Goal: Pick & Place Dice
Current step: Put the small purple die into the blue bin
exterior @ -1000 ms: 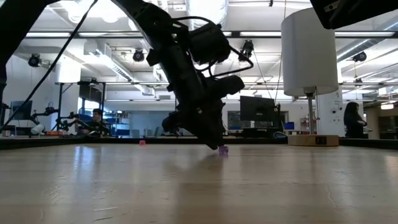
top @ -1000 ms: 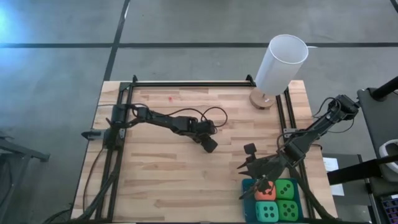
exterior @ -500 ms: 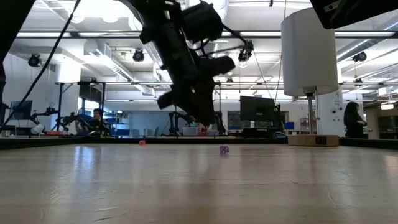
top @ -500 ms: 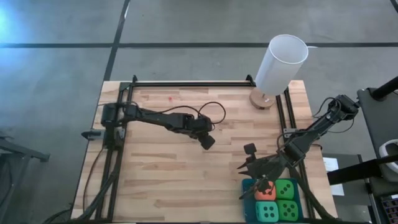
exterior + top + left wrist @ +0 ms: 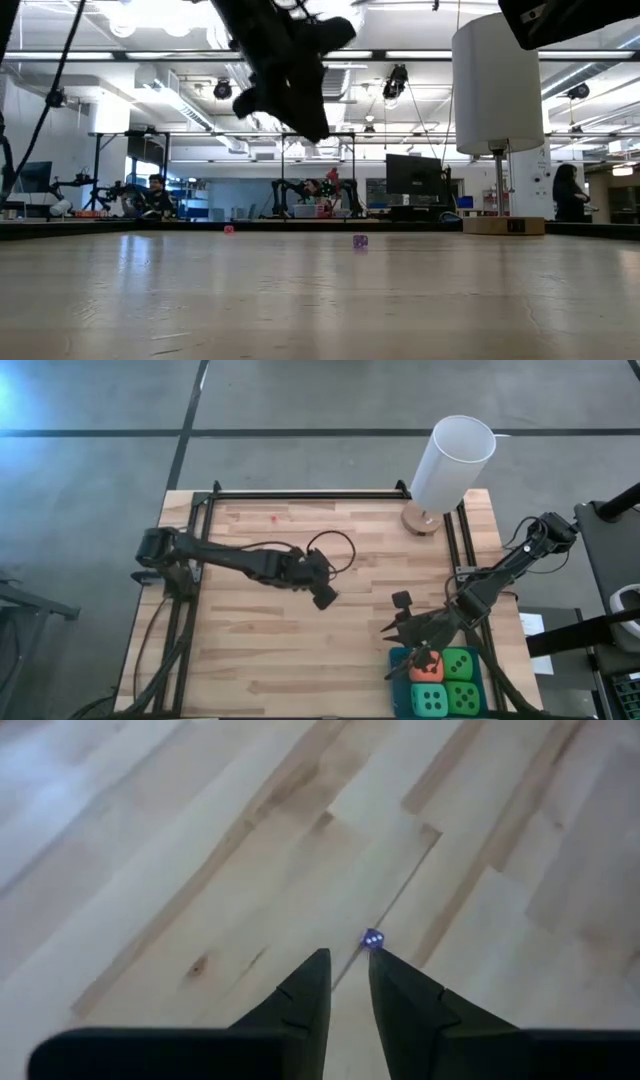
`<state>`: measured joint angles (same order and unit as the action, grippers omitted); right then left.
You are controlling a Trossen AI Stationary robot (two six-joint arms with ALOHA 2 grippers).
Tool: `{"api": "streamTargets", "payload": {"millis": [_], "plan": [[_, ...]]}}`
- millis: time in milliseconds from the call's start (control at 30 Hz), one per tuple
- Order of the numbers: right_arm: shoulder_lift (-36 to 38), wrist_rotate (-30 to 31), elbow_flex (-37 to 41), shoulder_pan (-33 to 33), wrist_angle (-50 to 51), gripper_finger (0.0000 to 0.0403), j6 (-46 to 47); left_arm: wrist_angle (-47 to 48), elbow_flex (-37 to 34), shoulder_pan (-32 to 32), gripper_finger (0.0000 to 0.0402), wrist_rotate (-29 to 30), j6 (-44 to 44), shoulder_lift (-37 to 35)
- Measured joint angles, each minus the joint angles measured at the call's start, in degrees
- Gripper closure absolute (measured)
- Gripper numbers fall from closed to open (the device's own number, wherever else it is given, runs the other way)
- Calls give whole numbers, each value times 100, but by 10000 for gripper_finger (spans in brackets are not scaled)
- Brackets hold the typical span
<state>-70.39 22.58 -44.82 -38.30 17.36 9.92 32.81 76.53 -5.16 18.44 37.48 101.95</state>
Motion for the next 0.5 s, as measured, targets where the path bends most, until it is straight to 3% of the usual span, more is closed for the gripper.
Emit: {"api": "streamTargets", "payload": {"millis": [200, 500], "plan": [[-4, -1, 51, 82, -339, 310, 11, 129, -4, -508, 323, 631, 42, -382], [-157, -1, 219, 521, -536, 245, -7, 185, -4, -1096, 323, 1350, 92, -714]]}}
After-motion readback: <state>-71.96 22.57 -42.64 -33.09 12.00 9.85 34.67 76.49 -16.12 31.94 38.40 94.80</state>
